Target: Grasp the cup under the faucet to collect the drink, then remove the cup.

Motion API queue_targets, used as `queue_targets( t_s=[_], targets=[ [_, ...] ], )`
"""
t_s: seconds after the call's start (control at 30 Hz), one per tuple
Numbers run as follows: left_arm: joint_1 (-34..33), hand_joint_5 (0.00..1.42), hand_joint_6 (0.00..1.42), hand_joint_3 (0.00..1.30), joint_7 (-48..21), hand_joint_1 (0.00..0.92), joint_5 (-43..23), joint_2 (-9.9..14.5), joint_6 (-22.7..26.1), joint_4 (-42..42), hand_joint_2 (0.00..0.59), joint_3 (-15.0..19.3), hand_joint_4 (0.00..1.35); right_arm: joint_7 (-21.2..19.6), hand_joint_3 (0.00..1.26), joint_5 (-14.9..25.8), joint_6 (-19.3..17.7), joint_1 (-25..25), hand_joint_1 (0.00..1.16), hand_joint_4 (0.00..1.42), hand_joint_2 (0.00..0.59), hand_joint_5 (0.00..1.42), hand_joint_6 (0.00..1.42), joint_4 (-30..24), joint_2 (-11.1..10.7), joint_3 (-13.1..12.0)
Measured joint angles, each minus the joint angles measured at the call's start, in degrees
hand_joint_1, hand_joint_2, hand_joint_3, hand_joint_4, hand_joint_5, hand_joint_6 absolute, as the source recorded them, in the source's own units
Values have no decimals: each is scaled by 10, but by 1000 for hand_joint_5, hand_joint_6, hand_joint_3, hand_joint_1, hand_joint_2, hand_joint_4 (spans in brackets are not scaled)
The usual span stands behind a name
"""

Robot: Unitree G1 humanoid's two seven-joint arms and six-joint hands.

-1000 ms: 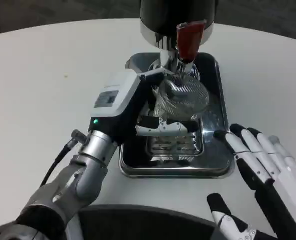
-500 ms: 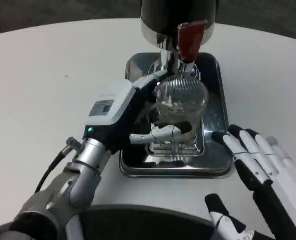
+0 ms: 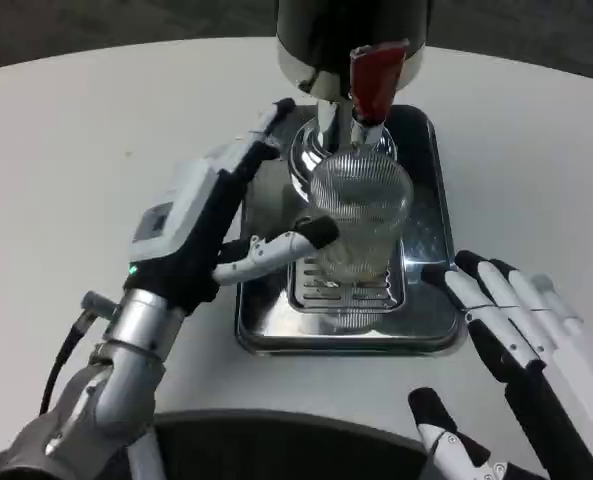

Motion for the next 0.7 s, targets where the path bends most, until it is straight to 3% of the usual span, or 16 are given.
queue_targets(
  t_s=[0.27,0.37,0.47,0.7],
  targets=[
    [118,29,0,0,-112,0,-107,58,13,-218,98,96,0,0,93,4,0,-5,289,12,465,15,15,-1,0,1],
    [121,4,0,0,-183,0,-177,92,25,-298,113,132,0,1,93,10,0,-12,289,12,465,15,16,-1,-2,1],
    [112,0,0,0,-255,0,-252,111,42,-344,129,155,0,1,94,15,0,-19,289,12,465,15,16,-1,-4,1],
    [76,0,0,0,-412,0,-401,135,122,-420,152,184,0,3,95,21,1,-32,288,12,464,15,16,0,-11,0]
  ],
)
